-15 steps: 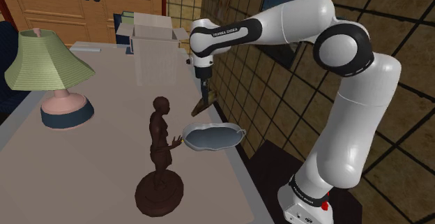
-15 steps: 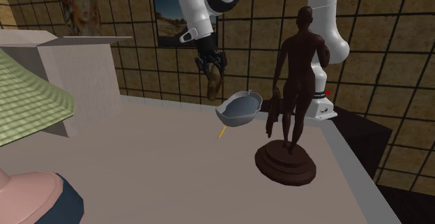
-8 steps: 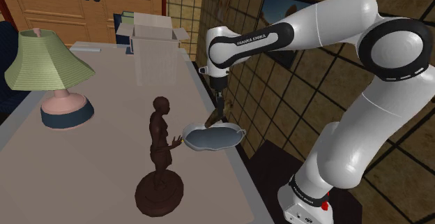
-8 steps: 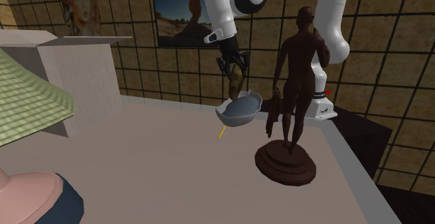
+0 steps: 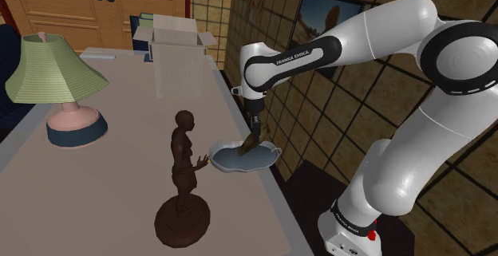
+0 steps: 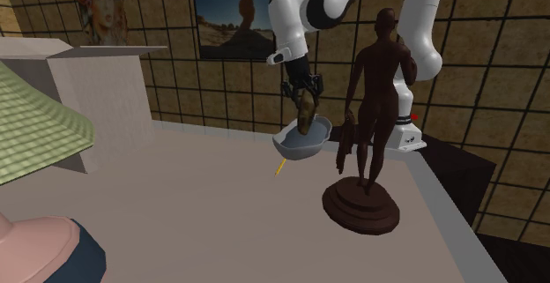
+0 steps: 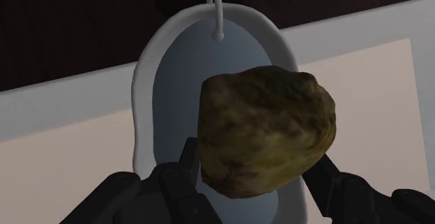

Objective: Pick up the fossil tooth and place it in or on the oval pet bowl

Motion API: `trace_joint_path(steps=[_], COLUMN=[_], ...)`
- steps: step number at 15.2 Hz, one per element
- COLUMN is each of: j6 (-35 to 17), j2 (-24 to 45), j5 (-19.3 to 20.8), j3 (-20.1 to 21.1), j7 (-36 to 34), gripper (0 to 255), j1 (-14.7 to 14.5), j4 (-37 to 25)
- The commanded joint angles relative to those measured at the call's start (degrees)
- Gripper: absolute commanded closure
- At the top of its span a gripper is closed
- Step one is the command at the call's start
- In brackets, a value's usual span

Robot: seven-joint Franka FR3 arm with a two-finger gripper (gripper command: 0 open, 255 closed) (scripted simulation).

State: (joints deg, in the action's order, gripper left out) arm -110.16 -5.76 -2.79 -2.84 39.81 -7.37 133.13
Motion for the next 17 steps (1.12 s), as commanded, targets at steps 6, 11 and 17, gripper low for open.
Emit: trace_joint_path(steps=[6, 11, 17], j6=[-5.75, -5.75, -5.75], j2=[3.41, 3.41, 3.41], j5=[-0.25, -0.25, -0.25], j3=[-0.09, -0.09, -0.09], j7=[0.54, 0.54, 0.54], gripper=[255, 255, 0], j1=[0.02, 0.02, 0.02], j4=[2.33, 2.33, 2.33])
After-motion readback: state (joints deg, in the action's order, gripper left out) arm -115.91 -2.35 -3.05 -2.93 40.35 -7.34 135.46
